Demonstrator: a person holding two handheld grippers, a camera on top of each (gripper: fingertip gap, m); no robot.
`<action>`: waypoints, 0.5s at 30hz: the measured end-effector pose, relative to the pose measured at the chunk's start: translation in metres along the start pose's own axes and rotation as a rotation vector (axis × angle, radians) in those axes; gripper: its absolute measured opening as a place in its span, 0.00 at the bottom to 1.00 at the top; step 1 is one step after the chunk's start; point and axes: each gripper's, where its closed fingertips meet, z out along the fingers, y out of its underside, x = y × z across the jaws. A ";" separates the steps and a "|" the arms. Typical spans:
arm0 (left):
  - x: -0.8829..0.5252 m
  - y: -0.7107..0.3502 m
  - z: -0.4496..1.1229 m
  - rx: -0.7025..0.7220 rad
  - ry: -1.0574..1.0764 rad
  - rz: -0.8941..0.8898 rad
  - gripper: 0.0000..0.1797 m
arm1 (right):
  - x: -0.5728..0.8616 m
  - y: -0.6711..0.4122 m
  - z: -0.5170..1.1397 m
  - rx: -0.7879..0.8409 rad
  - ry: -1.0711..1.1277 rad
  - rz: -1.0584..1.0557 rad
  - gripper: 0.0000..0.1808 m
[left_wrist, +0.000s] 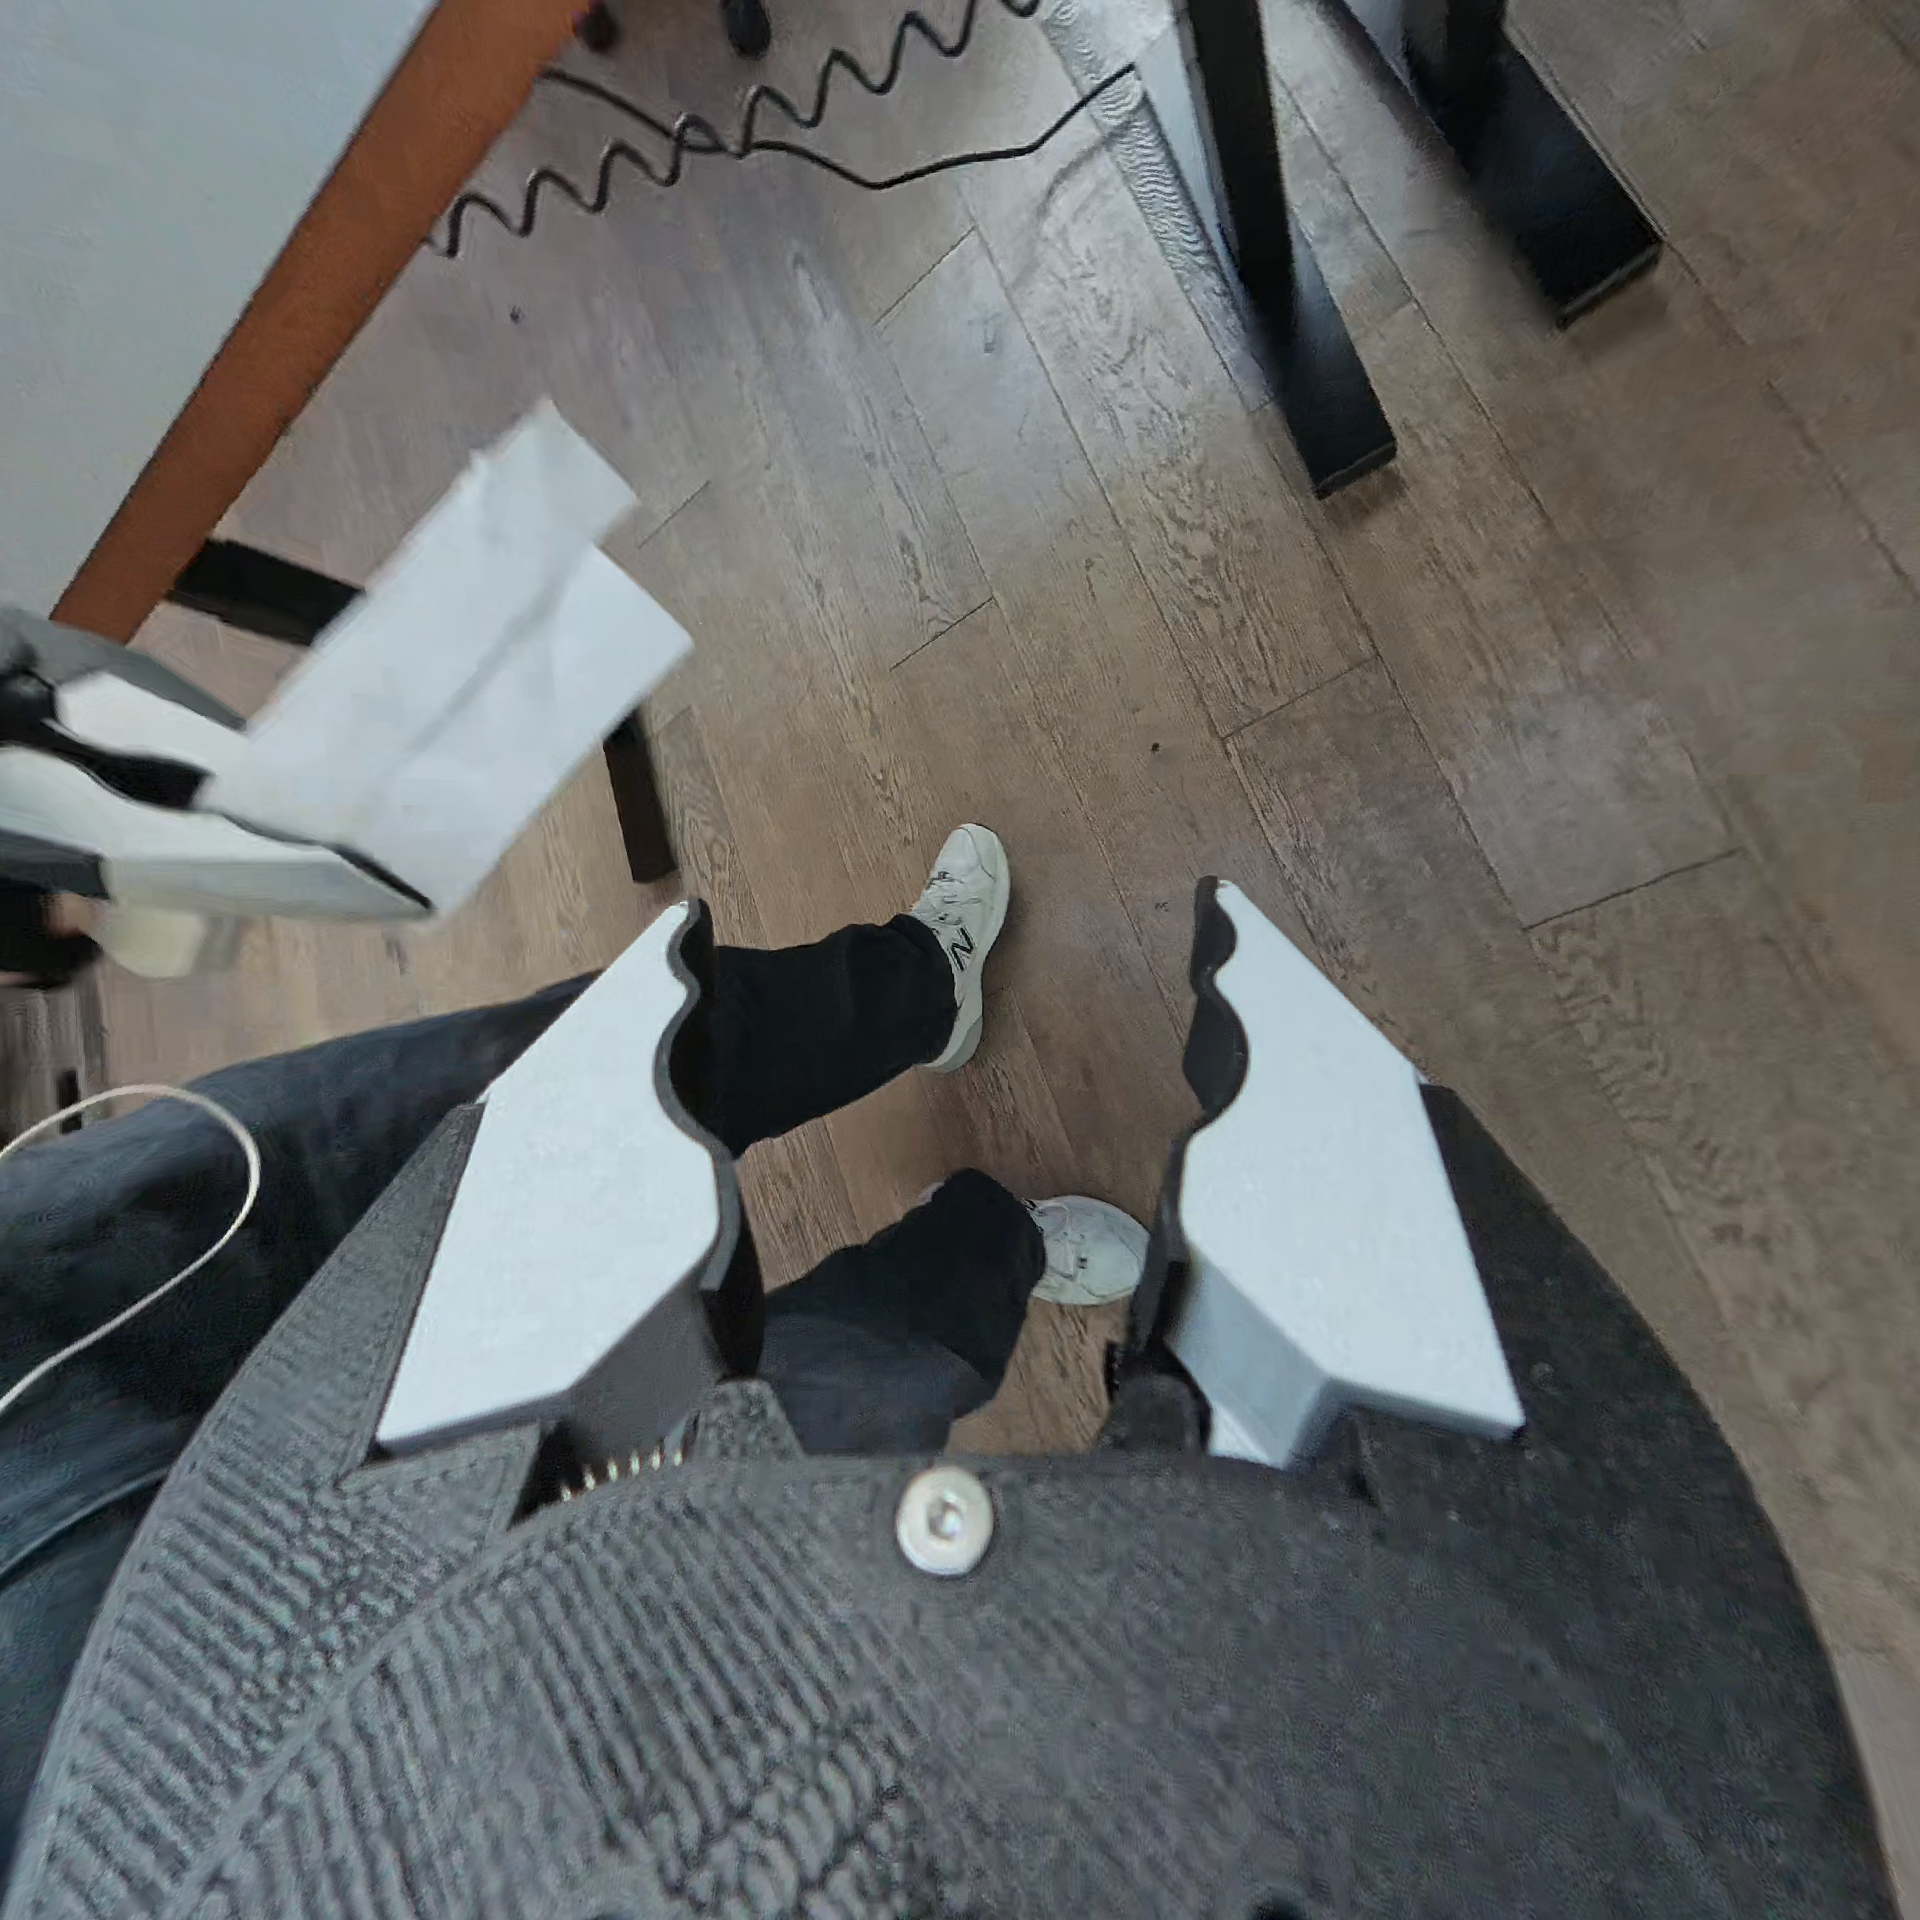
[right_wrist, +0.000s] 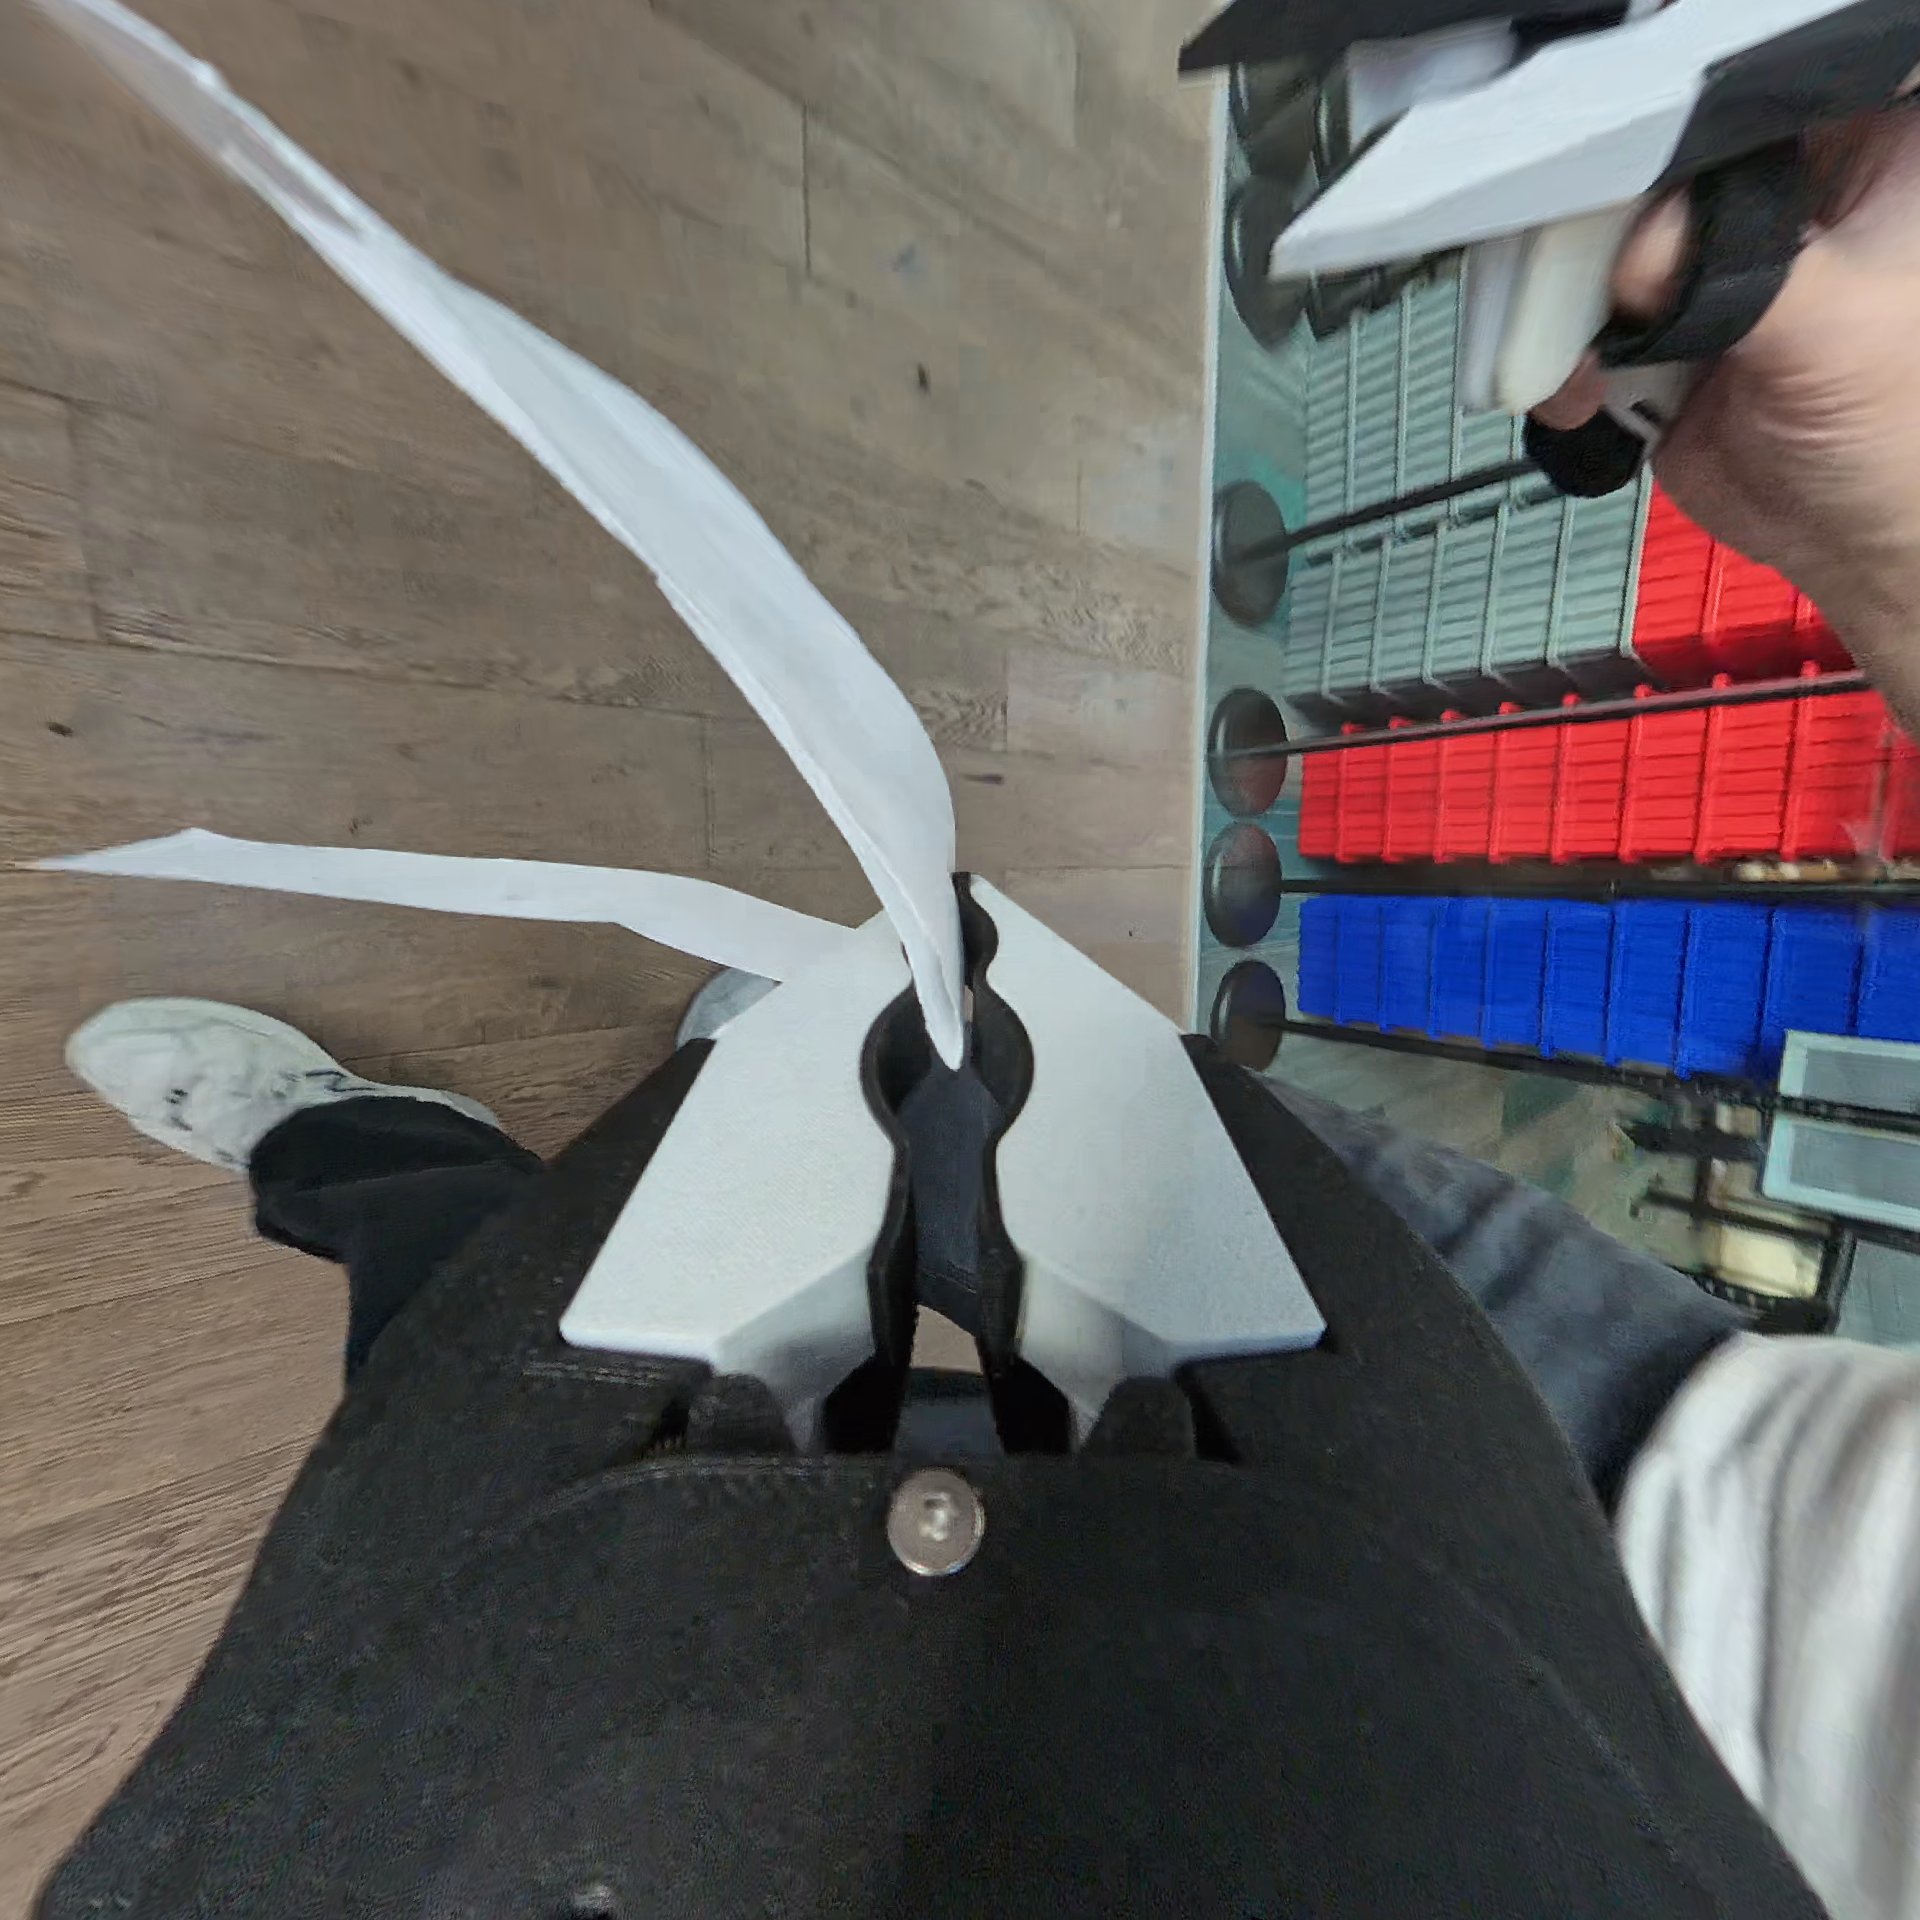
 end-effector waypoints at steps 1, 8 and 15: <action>-0.021 -0.018 -0.011 -0.032 -0.010 -0.076 0.51 | 0.011 -0.018 -0.050 0.079 -0.048 0.000 0.00; -0.167 -0.128 0.021 -0.116 -0.089 -0.460 0.50 | -0.093 -0.011 -0.351 0.327 -0.439 -0.117 0.00; -0.372 -0.181 0.169 -0.037 -0.297 -0.539 0.51 | -0.279 0.094 -0.489 0.331 -0.731 -0.280 0.00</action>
